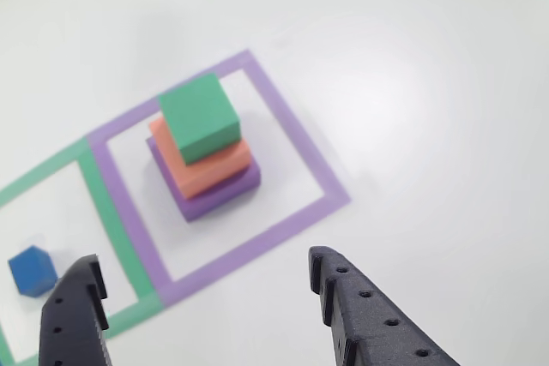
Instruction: Tower of hanoi
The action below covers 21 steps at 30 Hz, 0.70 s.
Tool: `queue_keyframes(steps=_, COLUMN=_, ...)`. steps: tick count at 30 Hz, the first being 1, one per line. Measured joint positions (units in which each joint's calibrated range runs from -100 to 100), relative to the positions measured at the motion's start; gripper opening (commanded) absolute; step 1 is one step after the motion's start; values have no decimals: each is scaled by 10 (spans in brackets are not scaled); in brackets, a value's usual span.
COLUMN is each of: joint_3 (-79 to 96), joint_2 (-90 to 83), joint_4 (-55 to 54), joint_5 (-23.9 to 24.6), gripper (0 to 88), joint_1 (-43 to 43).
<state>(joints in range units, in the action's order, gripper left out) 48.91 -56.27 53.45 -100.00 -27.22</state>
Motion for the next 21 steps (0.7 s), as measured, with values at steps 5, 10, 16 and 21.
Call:
queue_keyframes(steps=5, joint_3=98, joint_2=1, joint_4=-123, joint_5=0, gripper=357, joint_1=-9)
queue_keyframes(steps=10, joint_3=171, joint_2=44, joint_4=-269, joint_5=0, gripper=390, joint_1=-10)
queue_keyframes(steps=16, joint_3=241, joint_2=119, joint_4=-457, joint_5=0, gripper=397, joint_1=-9)
queue_keyframes(steps=21, joint_3=271, joint_2=175, joint_4=-587, joint_5=0, gripper=400, joint_1=-4)
